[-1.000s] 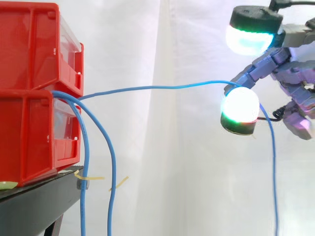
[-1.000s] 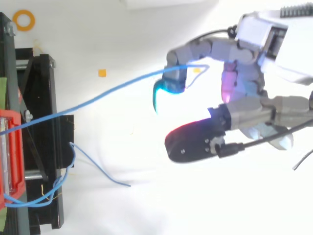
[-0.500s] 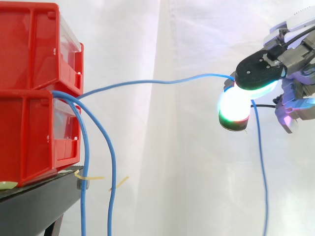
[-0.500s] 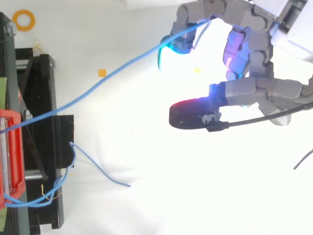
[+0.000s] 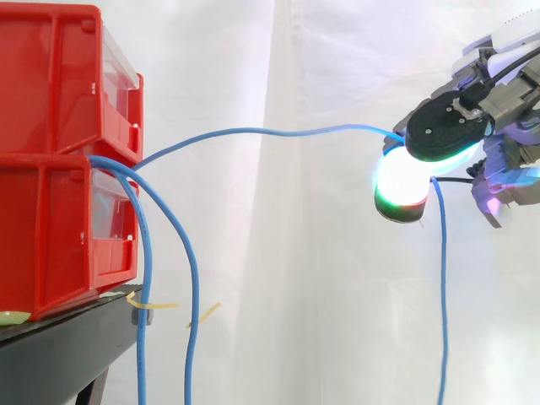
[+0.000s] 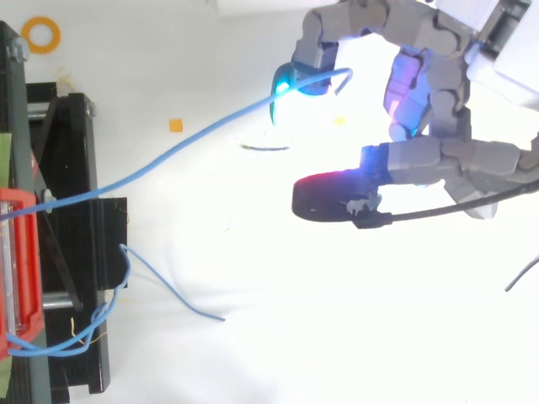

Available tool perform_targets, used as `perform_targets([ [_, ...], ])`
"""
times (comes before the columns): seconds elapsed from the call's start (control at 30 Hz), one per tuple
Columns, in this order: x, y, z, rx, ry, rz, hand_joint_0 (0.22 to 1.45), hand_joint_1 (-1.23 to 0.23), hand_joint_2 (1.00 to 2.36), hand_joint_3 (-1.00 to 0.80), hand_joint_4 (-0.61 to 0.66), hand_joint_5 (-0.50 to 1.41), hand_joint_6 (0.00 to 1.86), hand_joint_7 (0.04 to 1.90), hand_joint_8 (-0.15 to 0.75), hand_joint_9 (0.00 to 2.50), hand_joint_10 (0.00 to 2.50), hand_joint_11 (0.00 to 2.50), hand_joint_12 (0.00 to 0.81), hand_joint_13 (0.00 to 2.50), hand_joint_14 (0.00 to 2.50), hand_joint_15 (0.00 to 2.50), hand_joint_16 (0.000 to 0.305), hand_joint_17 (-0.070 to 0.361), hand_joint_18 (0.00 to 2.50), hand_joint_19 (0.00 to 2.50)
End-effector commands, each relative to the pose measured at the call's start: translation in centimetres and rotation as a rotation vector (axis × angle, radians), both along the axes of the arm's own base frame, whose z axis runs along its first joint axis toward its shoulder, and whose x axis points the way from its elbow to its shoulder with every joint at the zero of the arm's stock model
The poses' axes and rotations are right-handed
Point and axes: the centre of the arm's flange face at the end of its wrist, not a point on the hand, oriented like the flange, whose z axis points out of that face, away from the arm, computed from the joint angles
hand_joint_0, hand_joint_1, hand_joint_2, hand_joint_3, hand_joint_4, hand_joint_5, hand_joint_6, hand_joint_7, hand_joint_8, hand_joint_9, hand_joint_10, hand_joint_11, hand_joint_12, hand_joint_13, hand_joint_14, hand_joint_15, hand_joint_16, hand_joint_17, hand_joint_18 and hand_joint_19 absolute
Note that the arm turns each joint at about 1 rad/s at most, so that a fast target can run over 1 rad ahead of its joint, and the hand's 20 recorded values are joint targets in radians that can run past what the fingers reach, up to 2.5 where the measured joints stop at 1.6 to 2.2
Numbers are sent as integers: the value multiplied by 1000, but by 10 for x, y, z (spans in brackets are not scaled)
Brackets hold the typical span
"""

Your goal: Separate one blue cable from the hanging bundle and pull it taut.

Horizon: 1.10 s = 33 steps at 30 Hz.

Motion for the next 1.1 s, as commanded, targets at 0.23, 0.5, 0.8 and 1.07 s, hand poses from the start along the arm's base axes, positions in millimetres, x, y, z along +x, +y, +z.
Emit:
perform_targets([
  [0.23,1,5,1,0,-7,7,501,-539,1000,-500,125,149,504,1252,100,2201,20,480,301,1558,23,831,48,108,1012,795],
  [0.5,1,5,1,-1,-6,5,752,-737,1006,-431,92,148,504,1233,87,2190,23,536,283,1521,25,846,40,90,969,850],
  [0.8,1,5,1,-1,-6,5,768,-777,1014,-301,72,150,504,1249,160,2130,26,578,298,1511,26,872,39,88,983,874],
  [1.07,1,8,1,-125,57,15,767,-782,1015,-278,56,150,504,1255,166,2077,25,563,301,1512,24,873,39,89,986,865],
])
